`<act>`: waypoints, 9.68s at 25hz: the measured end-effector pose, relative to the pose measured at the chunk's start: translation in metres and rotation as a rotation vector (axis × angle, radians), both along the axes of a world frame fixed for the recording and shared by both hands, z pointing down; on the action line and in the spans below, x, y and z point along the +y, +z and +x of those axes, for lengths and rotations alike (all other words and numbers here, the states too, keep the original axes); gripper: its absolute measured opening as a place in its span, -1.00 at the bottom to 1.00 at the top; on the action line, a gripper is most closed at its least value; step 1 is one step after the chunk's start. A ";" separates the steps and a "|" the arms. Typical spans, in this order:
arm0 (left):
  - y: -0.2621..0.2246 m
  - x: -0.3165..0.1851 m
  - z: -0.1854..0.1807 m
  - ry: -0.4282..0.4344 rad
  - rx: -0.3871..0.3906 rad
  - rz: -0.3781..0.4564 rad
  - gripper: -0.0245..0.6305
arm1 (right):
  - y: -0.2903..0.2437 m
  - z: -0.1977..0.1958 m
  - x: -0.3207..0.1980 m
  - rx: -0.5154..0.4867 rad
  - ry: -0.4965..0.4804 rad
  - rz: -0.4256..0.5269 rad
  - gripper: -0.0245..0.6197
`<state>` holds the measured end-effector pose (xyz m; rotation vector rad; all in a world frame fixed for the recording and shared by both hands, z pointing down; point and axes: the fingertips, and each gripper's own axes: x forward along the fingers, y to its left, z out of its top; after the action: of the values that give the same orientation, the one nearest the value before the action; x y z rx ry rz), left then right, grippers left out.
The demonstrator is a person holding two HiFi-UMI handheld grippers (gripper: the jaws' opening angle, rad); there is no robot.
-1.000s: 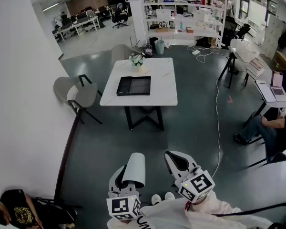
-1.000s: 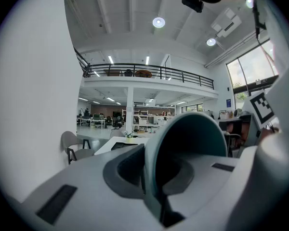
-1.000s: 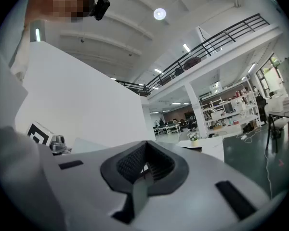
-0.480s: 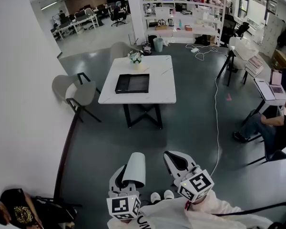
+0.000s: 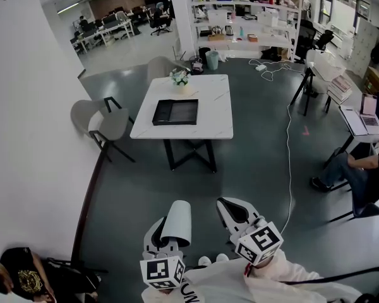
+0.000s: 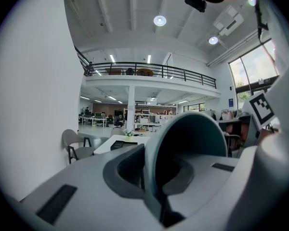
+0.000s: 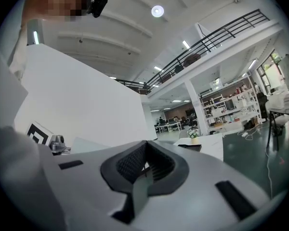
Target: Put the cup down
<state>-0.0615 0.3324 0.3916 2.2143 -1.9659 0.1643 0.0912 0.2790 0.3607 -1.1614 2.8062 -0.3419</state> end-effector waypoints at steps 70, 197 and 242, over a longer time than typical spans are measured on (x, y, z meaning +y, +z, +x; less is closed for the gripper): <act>0.044 -0.520 -0.235 0.075 -0.003 -0.145 -0.83 | 0.045 -0.211 -0.507 0.077 0.118 -0.158 -0.91; 0.309 -0.843 -0.234 0.561 -0.390 -1.097 -0.83 | 0.209 -0.215 -0.764 0.166 0.201 -0.204 -0.91; 0.296 -0.846 -0.240 0.554 -0.397 -1.067 -0.54 | 0.206 -0.216 -0.732 0.180 0.201 -0.212 -0.91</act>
<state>-0.3019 -0.5136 0.6873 1.8971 -0.8703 1.4149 -0.1247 -0.4527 0.5665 -1.5792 2.8210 -0.5534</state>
